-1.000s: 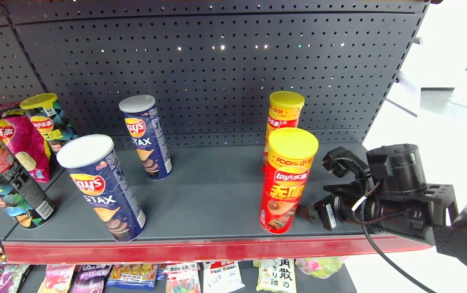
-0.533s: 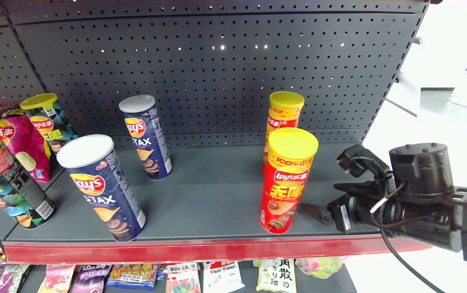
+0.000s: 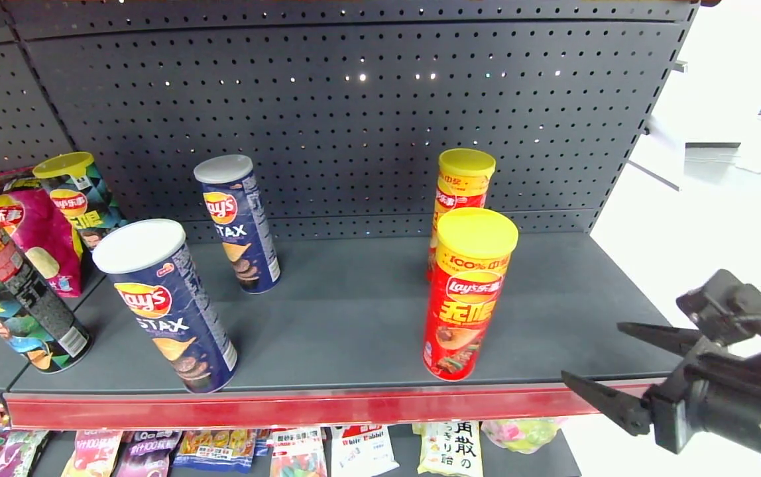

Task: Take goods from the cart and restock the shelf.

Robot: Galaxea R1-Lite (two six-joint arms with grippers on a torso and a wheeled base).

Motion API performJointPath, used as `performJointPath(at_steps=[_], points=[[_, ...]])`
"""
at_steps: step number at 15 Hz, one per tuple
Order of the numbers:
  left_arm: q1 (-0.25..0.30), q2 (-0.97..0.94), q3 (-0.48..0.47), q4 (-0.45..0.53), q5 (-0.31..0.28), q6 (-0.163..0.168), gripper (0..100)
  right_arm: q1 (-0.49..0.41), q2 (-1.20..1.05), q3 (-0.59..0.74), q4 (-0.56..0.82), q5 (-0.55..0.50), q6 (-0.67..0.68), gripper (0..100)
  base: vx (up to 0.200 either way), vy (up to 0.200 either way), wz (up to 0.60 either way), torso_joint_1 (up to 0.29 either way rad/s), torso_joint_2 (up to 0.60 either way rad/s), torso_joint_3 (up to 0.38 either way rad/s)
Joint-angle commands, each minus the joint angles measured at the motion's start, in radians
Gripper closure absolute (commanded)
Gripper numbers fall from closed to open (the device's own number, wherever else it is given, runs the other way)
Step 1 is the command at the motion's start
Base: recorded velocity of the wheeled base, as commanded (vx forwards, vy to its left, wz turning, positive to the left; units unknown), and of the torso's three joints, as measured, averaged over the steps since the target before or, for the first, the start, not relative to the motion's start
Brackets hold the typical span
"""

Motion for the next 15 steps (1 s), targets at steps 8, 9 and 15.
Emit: performJointPath(at_steps=[8, 9, 15], points=[[0.0, 0.001, 0.0, -0.001, 0.0, 0.0, 0, -0.208, -0.491, 0.252, 0.002, 0.109, -0.011, 0, 0.0, 0.0, 0.0, 0.0, 0.0, 0.0], [0.0, 0.001, 0.0, -0.001, 0.0, 0.0, 0, -0.208, -0.491, 0.252, 0.002, 0.109, -0.011, 0, 0.0, 0.0, 0.0, 0.0, 0.0, 0.0], [0.0, 0.001, 0.0, -0.001, 0.0, 0.0, 0, -0.572, -0.992, 0.348, 0.21, 0.273, -0.011, 0, 0.0, 0.0, 0.0, 0.0, 0.0, 0.0]])
